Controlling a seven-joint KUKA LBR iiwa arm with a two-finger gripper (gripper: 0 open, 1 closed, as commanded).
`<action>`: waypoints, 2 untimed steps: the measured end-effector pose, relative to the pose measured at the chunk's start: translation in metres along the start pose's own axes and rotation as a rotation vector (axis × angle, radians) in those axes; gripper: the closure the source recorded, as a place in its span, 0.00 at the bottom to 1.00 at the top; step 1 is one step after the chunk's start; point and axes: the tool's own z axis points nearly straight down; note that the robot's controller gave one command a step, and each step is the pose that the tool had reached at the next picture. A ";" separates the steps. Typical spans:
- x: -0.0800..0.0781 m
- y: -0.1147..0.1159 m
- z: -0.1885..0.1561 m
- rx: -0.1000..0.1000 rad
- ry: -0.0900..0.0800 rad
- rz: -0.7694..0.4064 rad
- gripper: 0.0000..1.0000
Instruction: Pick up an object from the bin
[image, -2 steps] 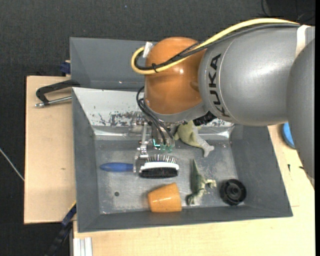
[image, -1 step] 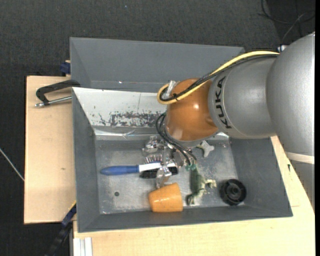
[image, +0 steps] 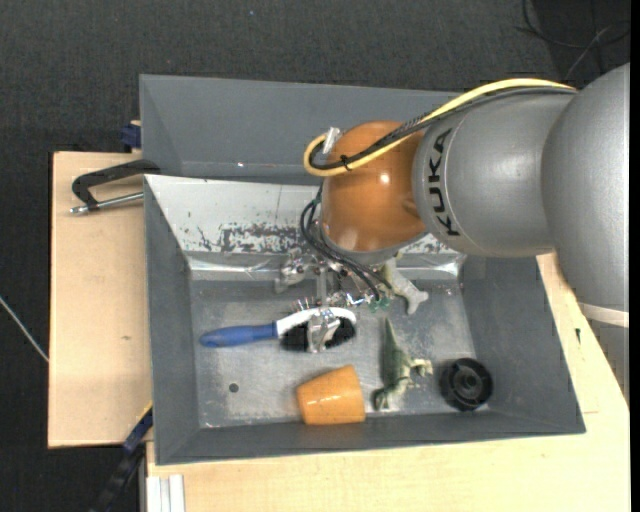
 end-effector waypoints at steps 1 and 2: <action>0.013 -0.006 -0.004 -0.001 0.008 0.070 0.00; 0.010 0.010 0.029 0.000 0.005 0.205 0.00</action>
Offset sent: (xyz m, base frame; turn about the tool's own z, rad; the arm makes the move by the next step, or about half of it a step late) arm -0.0115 -0.0110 0.0029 0.0698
